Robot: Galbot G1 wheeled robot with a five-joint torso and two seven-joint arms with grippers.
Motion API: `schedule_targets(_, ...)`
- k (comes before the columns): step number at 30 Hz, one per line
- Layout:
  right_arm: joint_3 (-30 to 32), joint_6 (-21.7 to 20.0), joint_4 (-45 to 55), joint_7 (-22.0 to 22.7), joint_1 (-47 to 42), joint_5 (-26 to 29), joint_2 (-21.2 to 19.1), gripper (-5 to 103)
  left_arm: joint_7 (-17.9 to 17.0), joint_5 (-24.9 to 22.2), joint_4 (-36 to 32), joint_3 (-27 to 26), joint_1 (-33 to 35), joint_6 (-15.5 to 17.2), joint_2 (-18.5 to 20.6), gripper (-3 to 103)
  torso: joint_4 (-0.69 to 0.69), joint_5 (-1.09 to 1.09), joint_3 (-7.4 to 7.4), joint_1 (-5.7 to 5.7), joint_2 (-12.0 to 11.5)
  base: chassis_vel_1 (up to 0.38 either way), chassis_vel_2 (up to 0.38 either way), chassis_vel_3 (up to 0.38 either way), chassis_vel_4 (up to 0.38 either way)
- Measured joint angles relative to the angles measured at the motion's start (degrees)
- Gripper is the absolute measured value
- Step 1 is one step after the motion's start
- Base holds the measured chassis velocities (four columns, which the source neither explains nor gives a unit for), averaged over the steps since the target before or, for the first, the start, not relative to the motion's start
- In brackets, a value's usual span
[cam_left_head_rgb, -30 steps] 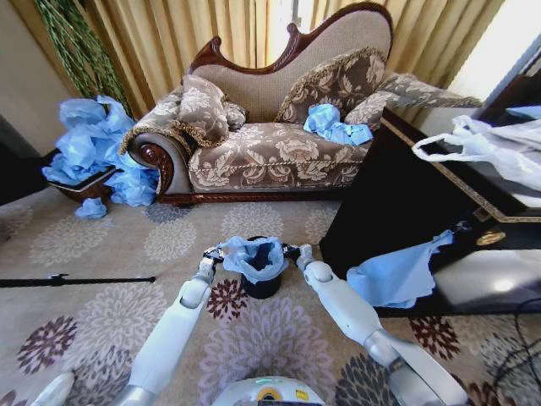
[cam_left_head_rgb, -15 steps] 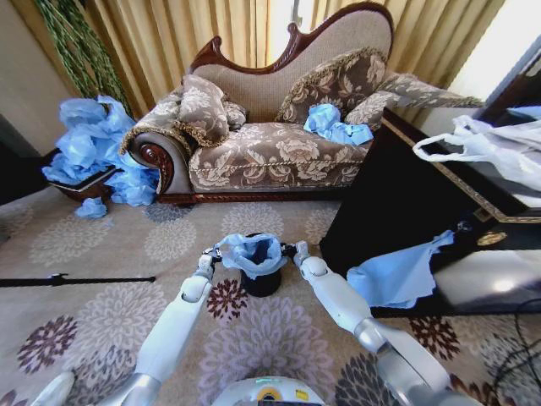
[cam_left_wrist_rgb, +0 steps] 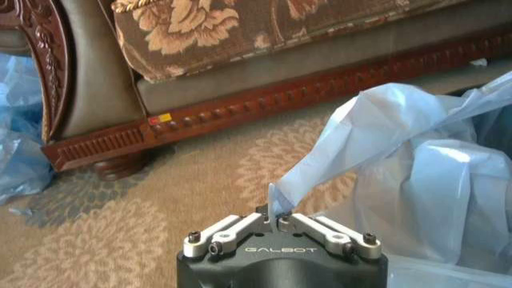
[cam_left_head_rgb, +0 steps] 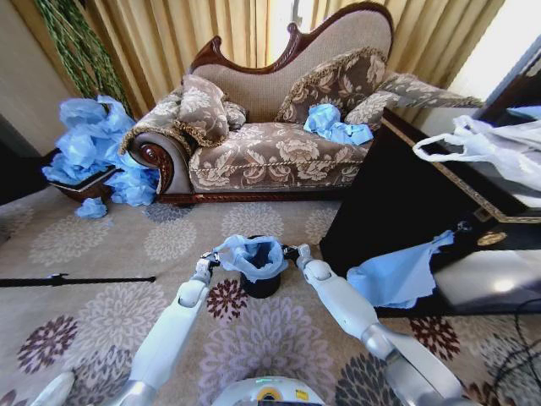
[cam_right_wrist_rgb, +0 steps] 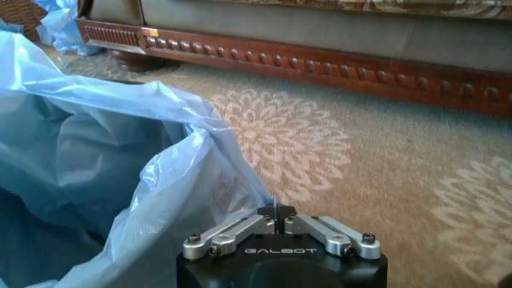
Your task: Place a garbage bag over the trash bin.
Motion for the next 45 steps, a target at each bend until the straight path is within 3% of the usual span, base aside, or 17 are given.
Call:
schedule_targets(7,-0.37,0.36,3.02,0.56,-1.45,0.01,-1.27,0,0.11,0.59,-5.39,-0.92,4.87,-0.04,0.79,6,0.02,0.01,0.0,0.0,0.0,0.0,0.0,0.0,0.0)
schedule_targets(8,-0.54,0.36,3.82,0.69,-1.89,0.14,-1.52,0,0.19,1.54,-6.52,-1.18,6.36,-0.88,0.97,16,0.02,0.01,0.0,-0.01,0.0,0.0,0.0,0.0,0.0)
schedule_targets(9,-0.57,0.37,4.1,0.72,-2.15,0.15,-1.63,0,0.19,2.25,-6.89,-1.32,7.01,-1.42,1.02,16,0.02,0.0,0.0,-0.01,0.0,0.0,0.0,0.0,0.0)
schedule_targets(15,-0.3,0.45,5.75,0.96,-3.15,0.62,-1.75,0,0.32,6.79,-8.82,-2.02,10.03,-5.11,1.59,43,0.01,0.0,-0.01,0.0,0.0,0.0,0.0,0.0,0.0)
schedule_targets(16,-0.3,0.45,5.75,0.96,-3.15,0.62,-1.75,0,0.32,6.79,-8.82,-2.02,10.03,-5.11,1.59,43,0.01,0.0,-0.01,0.0,0.0,0.0,0.0,0.0,0.0)
schedule_targets(20,-0.2,0.49,6.44,1.22,-3.63,0.75,-1.5,0,2.0,13.78,-9.03,-2.58,10.76,-10.27,2.79,59,0.0,-0.01,-0.01,-0.01,0.0,0.0,0.0,0.0,0.0)
schedule_targets(21,-0.2,0.49,6.44,1.22,-3.63,0.75,-1.5,0,2.0,13.78,-9.03,-2.58,10.76,-10.27,2.79,59,0.0,-0.01,-0.01,-0.01,0.0,0.0,0.0,0.0,0.0)
schedule_targets(24,-0.19,0.58,6.54,1.24,-3.83,0.71,-0.92,0,4.77,18.29,-8.47,-2.65,9.09,-14.12,4.63,76,0.01,-0.01,0.0,-0.01,0.0,0.0,0.0,0.0,0.0)
schedule_targets(27,-0.19,0.66,6.47,1.24,-3.81,0.67,-0.59,0,6.58,19.29,-7.42,-2.38,6.62,-14.91,5.42,81,0.01,0.0,-0.01,-0.01,0.0,0.0,0.0,0.0,0.0)
schedule_targets(32,-0.23,0.72,6.38,1.17,-3.67,0.67,-0.5,0,9.73,19.55,-4.87,-0.92,2.26,-14.5,5.62,102,0.0,0.0,0.0,0.0,0.0,0.0,0.0,0.0,0.0)
schedule_targets(36,-0.24,0.76,6.42,1.16,-3.63,0.75,-0.74,0,11.02,19.23,-3.7,-0.15,1.2,-13.74,4.86,98,0.01,0.0,0.0,0.0,0.0,0.0,0.0,0.0,0.0)
schedule_targets(45,-0.29,0.79,6.53,1.11,-3.33,1.1,-1.81,0,11.71,17.7,-0.98,0.15,-0.23,-13.57,4.08,72,0.01,0.0,0.01,0.0,0.0,0.0,0.0,0.0,0.0)
